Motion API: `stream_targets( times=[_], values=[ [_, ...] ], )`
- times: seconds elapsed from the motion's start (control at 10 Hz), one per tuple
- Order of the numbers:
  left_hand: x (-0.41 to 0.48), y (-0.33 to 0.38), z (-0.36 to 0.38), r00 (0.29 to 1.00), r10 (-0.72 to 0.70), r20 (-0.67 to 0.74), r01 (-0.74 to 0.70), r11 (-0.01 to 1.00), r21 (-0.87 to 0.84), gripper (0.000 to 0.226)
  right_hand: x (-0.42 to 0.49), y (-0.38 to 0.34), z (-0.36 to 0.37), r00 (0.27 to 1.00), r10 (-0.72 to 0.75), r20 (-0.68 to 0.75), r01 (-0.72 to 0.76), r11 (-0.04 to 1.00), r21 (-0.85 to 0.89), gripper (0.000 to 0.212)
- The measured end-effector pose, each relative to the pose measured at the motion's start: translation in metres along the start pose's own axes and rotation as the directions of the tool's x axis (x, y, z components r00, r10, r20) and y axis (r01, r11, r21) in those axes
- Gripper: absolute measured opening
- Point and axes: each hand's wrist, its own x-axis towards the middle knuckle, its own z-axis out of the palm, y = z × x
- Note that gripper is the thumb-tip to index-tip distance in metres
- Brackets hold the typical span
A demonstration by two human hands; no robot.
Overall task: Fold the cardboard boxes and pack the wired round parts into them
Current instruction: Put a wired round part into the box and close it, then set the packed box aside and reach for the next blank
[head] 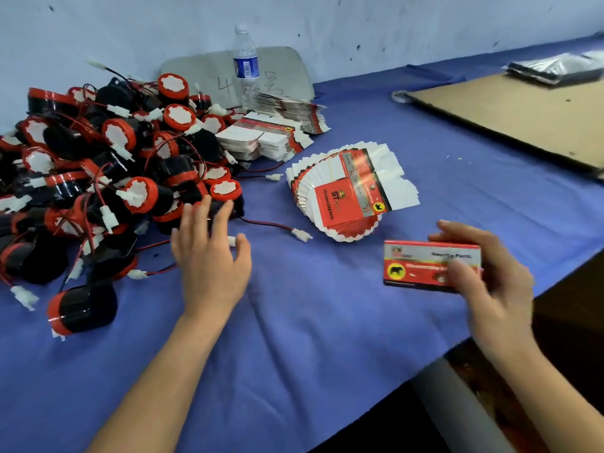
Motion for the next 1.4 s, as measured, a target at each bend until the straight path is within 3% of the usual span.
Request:
stream_targets(
  times=[0.1, 0.2, 0.3, 0.4, 0.5, 0.6, 0.7, 0.8, 0.9, 1.0, 1.1, 1.2, 1.3, 1.4],
  values=[
    [0.009, -0.037, 0.005, 0.998, 0.031, 0.049, -0.036, 0.993, 0.11, 0.062, -0.003, 0.004, -0.077, 0.976, 0.085, -0.203, -0.111, 0.986, -0.121, 0.028],
    [0.013, -0.054, 0.017, 0.997, 0.044, 0.061, -0.049, 0.994, 0.097, 0.06, -0.007, 0.008, -0.151, 0.951, 0.274, -0.145, -0.31, 0.835, -0.454, 0.038],
    [0.022, -0.055, 0.027, 0.991, -0.003, 0.137, -0.002, 0.999, 0.035, 0.064, -0.016, 0.006, -0.186, 0.813, 0.56, -0.16, -0.452, 0.433, -0.78, 0.067],
    [0.037, -0.05, 0.034, 0.984, -0.118, 0.137, 0.11, 0.992, 0.062, 0.068, -0.018, 0.008, -0.18, 0.783, 0.605, -0.145, -0.46, 0.406, -0.79, 0.047],
    [0.041, -0.037, 0.032, 0.98, -0.162, 0.114, 0.164, 0.987, -0.003, 0.063, -0.007, 0.006, -0.159, 0.898, 0.398, -0.186, -0.409, 0.603, -0.685, 0.045],
    [0.028, -0.013, 0.033, 0.992, -0.124, 0.007, 0.124, 0.991, 0.041, 0.059, 0.024, -0.003, -0.099, 0.959, 0.213, -0.186, -0.273, 0.869, -0.413, 0.036],
    [0.015, 0.009, 0.034, 0.999, -0.028, -0.036, 0.032, 0.992, 0.125, 0.061, 0.061, 0.0, -0.021, 0.997, 0.069, -0.028, -0.074, 0.897, -0.436, 0.031],
    [0.007, 0.016, 0.032, 0.997, 0.077, -0.02, -0.075, 0.991, 0.111, 0.06, 0.09, 0.019, 0.032, 0.937, 0.237, 0.255, -0.027, 0.78, -0.625, 0.071],
    [0.001, 0.017, 0.034, 0.994, 0.106, 0.005, -0.106, 0.991, 0.078, 0.061, 0.097, 0.043, 0.049, 0.873, 0.286, 0.395, 0.085, 0.709, -0.7, 0.06],
    [0.002, 0.017, 0.034, 0.999, 0.037, 0.014, -0.037, 0.999, 0.008, 0.057, 0.095, 0.052, 0.048, 0.915, 0.114, 0.387, 0.157, 0.783, -0.602, 0.036],
    [0.002, 0.019, 0.033, 0.999, 0.026, 0.023, -0.025, 0.999, -0.049, 0.054, 0.096, 0.05, 0.042, 0.928, 0.057, 0.369, 0.174, 0.809, -0.562, 0.028],
    [0.001, 0.018, 0.031, 0.999, 0.002, 0.05, 0.003, 0.995, -0.099, 0.051, 0.102, 0.047, 0.034, 0.94, -0.012, 0.342, 0.2, 0.829, -0.522, 0.026],
    [0.003, 0.017, 0.029, 0.998, -0.035, 0.049, 0.041, 0.99, -0.136, 0.048, 0.107, 0.045, 0.027, 0.916, -0.009, 0.4, 0.221, 0.845, -0.487, 0.026],
    [0.002, 0.016, 0.029, 0.997, -0.053, 0.059, 0.062, 0.984, -0.165, 0.046, 0.109, 0.048, 0.023, 0.932, -0.104, 0.347, 0.283, 0.808, -0.517, 0.026]
  ],
)
